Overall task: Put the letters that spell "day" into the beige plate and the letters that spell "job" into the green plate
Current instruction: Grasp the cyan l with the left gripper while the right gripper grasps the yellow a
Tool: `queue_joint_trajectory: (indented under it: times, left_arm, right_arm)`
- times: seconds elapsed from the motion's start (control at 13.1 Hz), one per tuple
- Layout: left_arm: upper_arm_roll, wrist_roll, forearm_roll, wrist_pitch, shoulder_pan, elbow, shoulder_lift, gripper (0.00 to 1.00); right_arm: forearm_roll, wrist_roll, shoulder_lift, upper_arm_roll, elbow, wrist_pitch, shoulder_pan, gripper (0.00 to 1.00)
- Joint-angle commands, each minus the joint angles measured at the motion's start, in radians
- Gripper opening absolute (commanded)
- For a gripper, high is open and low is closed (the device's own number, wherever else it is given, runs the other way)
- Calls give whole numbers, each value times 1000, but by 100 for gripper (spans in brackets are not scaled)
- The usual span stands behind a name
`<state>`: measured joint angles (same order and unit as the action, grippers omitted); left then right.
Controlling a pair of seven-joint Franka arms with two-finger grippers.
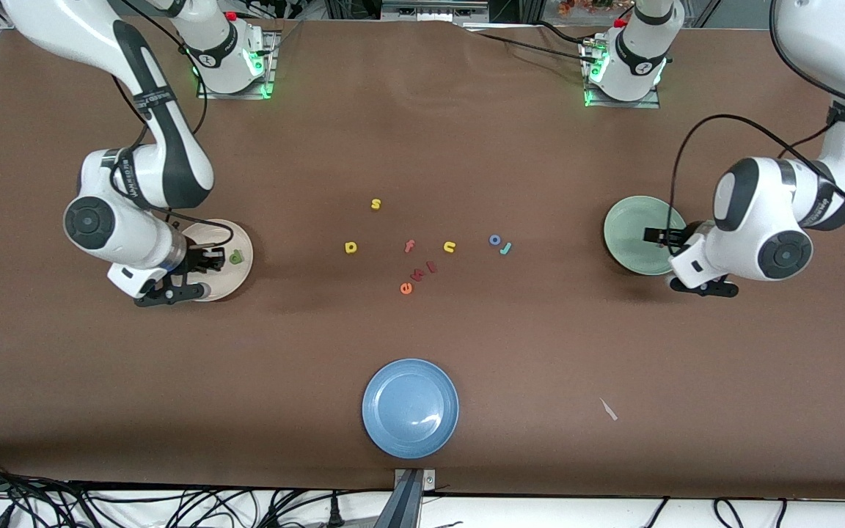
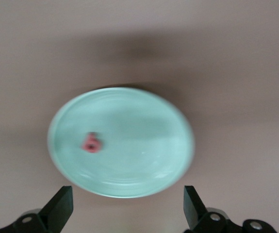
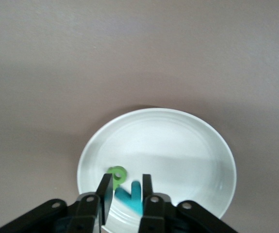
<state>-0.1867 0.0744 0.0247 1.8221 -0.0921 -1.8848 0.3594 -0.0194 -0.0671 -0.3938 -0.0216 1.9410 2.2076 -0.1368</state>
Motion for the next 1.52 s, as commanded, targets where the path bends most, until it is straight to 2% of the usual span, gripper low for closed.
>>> queue_joint_trajectory:
  times: [0.0,0.15,0.3,0.46,0.53,0.68,0.91,1.06,1.45]
  left_arm:
    - [-109,201,-70,23,9,18,-7,100]
    - [-192,344,-75,151,28,10,27,100]
    - [-206,506,-72,309,99,3,91,100]
    - [-204,625,-58,451,161,-10,154,96]
    - [-201,633,-58,472,184,-10,177,90]
    - [-201,668,-28,509,210,-10,211,83]
    - [-204,812,117,536,233,-10,257,81]
    - [-204,846,144,537,244,-10,266,80]
    - [-206,933,144,537,262,-10,282,75]
  right_arm:
    - [-17,-8,23,3,30,14,0,93]
    - [-19,18,23,5,29,14,-1,98]
    - [-20,87,13,20,18,18,-13,98]
    - [-27,259,-8,66,15,78,-73,98]
    - [-27,350,-22,75,15,107,-127,98]
    - [-27,478,-40,87,15,155,-214,98]
    - [-27,550,-59,88,16,188,-300,98]
    - [-25,614,-86,88,27,259,-354,98]
    - [-16,615,-128,89,125,461,-379,98]
